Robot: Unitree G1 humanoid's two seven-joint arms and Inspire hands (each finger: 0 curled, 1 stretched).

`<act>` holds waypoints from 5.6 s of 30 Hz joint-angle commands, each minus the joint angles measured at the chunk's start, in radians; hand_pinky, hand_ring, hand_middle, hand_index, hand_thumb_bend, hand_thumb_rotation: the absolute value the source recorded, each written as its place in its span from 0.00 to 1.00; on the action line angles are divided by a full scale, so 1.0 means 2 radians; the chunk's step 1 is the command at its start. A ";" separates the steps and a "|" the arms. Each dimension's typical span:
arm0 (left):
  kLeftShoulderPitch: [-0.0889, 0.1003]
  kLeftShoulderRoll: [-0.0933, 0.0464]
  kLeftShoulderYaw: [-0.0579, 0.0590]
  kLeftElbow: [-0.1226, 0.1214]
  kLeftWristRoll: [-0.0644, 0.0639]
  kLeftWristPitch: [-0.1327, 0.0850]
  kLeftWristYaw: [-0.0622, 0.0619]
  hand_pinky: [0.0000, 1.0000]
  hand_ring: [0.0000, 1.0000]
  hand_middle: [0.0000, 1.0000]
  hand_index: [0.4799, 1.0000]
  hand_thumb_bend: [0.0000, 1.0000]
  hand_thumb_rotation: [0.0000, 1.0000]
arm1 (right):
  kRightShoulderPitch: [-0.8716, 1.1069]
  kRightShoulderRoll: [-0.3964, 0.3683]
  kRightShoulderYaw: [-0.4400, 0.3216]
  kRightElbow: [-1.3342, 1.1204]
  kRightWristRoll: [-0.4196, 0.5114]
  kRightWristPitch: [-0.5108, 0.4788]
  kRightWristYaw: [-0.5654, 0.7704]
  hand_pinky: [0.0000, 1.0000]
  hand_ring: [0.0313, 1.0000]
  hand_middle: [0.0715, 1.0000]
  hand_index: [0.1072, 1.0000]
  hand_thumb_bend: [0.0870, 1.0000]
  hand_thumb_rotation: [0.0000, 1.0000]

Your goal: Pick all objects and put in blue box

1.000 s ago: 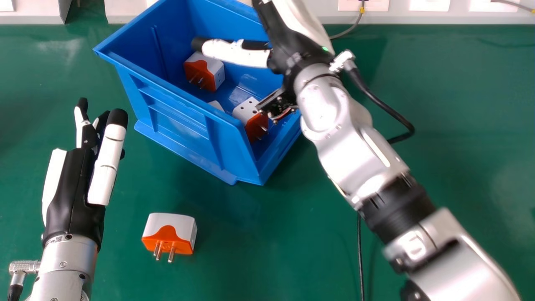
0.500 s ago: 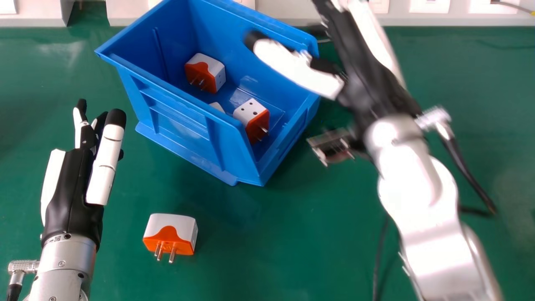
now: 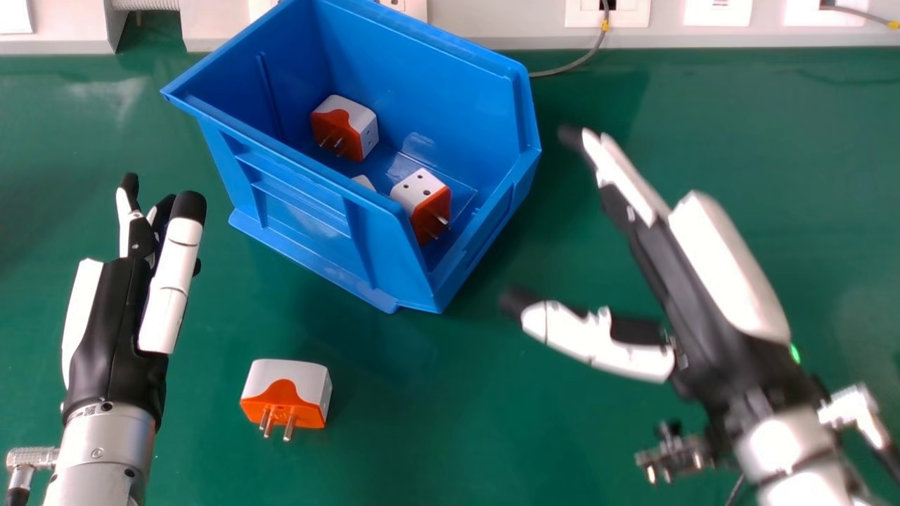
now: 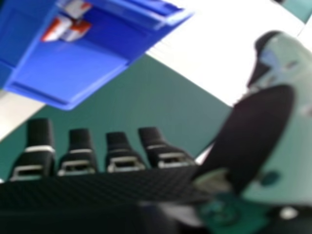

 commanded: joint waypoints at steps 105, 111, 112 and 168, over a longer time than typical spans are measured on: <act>-0.002 -0.015 -0.017 -0.031 0.001 -0.005 0.029 0.93 0.99 0.98 1.00 0.66 1.00 | -0.376 0.193 0.330 0.468 -0.258 0.095 0.054 0.94 1.00 1.00 0.98 0.41 0.57; -0.002 -0.015 -0.016 -0.034 -0.001 -0.001 0.027 0.93 0.99 0.98 1.00 0.65 1.00 | -0.385 0.196 0.342 0.475 -0.271 0.104 0.056 0.89 0.97 0.99 0.96 0.40 0.56; -0.002 -0.015 -0.016 -0.034 -0.001 -0.001 0.027 0.93 0.99 0.98 1.00 0.65 1.00 | -0.387 0.198 0.345 0.478 -0.274 0.107 0.057 0.88 0.97 0.99 0.96 0.40 0.55; -0.022 -0.029 -0.025 -0.013 0.016 -0.010 0.056 0.96 1.00 0.99 1.00 0.64 1.00 | -0.517 0.233 0.397 0.536 -0.332 0.109 0.137 0.73 0.83 0.86 0.82 0.39 0.36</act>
